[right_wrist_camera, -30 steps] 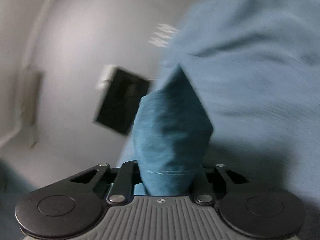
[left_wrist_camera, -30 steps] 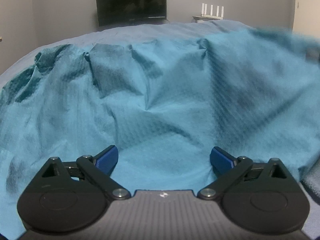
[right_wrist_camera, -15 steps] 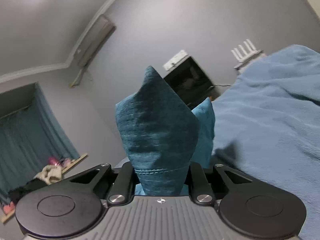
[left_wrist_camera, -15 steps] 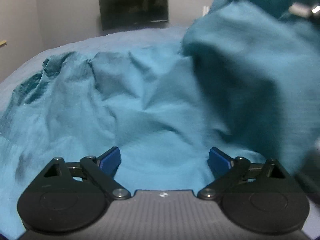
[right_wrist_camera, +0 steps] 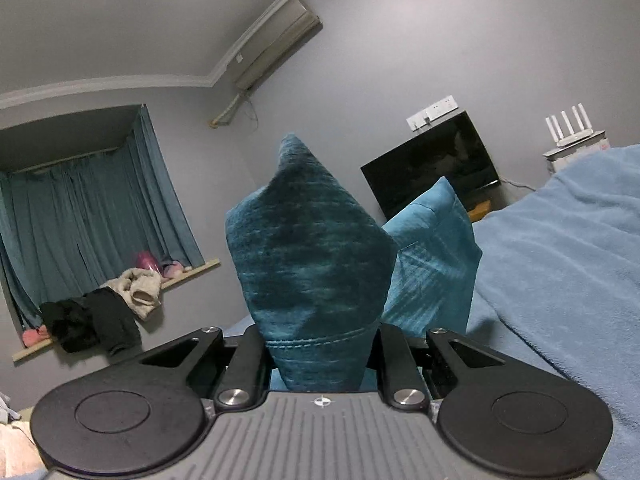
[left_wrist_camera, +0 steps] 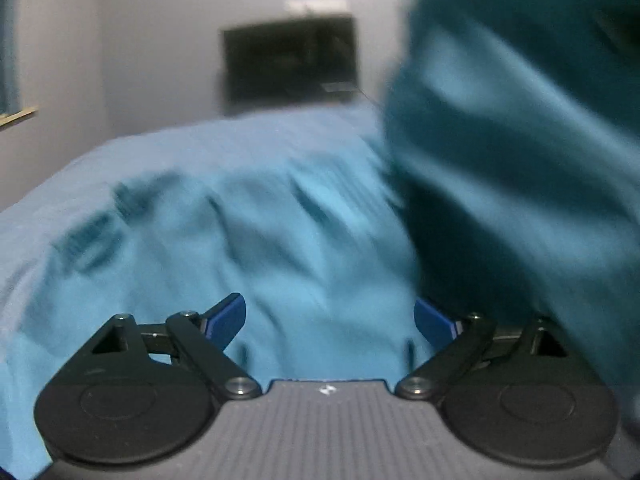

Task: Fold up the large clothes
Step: 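Hold the corner up with the right gripper while the left gripper reaches toward it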

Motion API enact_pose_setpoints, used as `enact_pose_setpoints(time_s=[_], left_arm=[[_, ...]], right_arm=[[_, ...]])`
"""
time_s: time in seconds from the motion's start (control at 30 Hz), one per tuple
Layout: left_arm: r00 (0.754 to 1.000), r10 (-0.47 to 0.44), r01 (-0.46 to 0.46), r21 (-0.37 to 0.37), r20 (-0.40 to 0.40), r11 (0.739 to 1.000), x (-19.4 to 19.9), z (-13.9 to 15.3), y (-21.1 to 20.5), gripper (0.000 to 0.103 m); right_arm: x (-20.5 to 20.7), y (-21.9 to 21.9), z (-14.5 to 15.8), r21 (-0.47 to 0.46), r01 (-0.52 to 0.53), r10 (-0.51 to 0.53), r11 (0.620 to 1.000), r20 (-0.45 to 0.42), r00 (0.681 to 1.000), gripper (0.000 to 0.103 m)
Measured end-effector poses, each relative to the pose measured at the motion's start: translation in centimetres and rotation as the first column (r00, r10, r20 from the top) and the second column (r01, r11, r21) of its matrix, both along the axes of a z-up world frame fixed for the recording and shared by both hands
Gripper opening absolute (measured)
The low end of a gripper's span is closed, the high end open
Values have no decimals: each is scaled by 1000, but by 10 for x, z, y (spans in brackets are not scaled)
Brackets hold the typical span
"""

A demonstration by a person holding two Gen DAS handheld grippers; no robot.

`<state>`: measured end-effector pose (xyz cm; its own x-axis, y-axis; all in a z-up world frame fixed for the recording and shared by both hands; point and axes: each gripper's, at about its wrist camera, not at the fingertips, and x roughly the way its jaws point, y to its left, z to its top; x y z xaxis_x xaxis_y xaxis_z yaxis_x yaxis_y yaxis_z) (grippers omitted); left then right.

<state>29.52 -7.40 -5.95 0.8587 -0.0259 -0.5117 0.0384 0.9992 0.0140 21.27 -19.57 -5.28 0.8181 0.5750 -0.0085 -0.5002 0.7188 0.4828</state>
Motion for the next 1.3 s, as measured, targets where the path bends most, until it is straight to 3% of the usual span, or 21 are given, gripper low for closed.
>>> enact_pose_setpoints(time_s=[0.13,0.3,0.37,0.43,0.57,0.7,0.77,0.83,0.9,0.97,1.0,1.13,1.23,1.3], left_arm=[[995,94,-93,-17,32,996,45,7,16,93],[987,122,-119,35,-104,992,110,-28,10,94],[982,117,-108,69,-146,992,122,-41,6,95],[979,104,-96,55,-175,994,126,-41,10,95],[967,43,-27,67,-251,997,110,-15,34,95],[960,34,20,190,-277,982,38,14,75,95],[954,59,2,206,-293,979,6,21,103,95],[952,136,-92,168,-273,981,-27,25,135,95],[942,201,-200,30,-270,979,-37,27,169,95],[942,202,-239,-112,-268,965,-38,29,194,95],[944,199,-242,-138,-264,960,-38,30,202,95],[952,221,-252,-133,-210,959,-41,39,214,95],[955,217,-254,-179,-200,950,-46,40,225,95],[954,219,-261,-207,-203,943,-49,39,232,89]], right_arm=[[-1,1,-7,34,-13,14,999,-21,1000,17],[9,9,-11,11,-68,68,998,5,998,17],[10,11,-13,-15,-105,105,994,24,994,17],[9,16,-17,-46,-144,146,989,38,989,17],[2,28,-16,-131,-189,199,973,71,977,17],[-12,33,-13,-203,-189,212,961,98,972,17],[-24,37,-13,-243,-175,205,954,105,973,17],[-35,47,-9,-305,-148,191,941,115,975,17],[-42,63,-7,-362,-128,183,923,123,975,17],[-46,80,-5,-413,-117,180,903,117,977,17],[-48,90,-5,-439,-112,180,892,118,976,17],[-55,131,-13,-532,-113,206,839,119,971,17],[-65,163,-26,-619,-135,263,774,119,957,17],[-72,181,-35,-671,-151,296,726,107,949,17]])
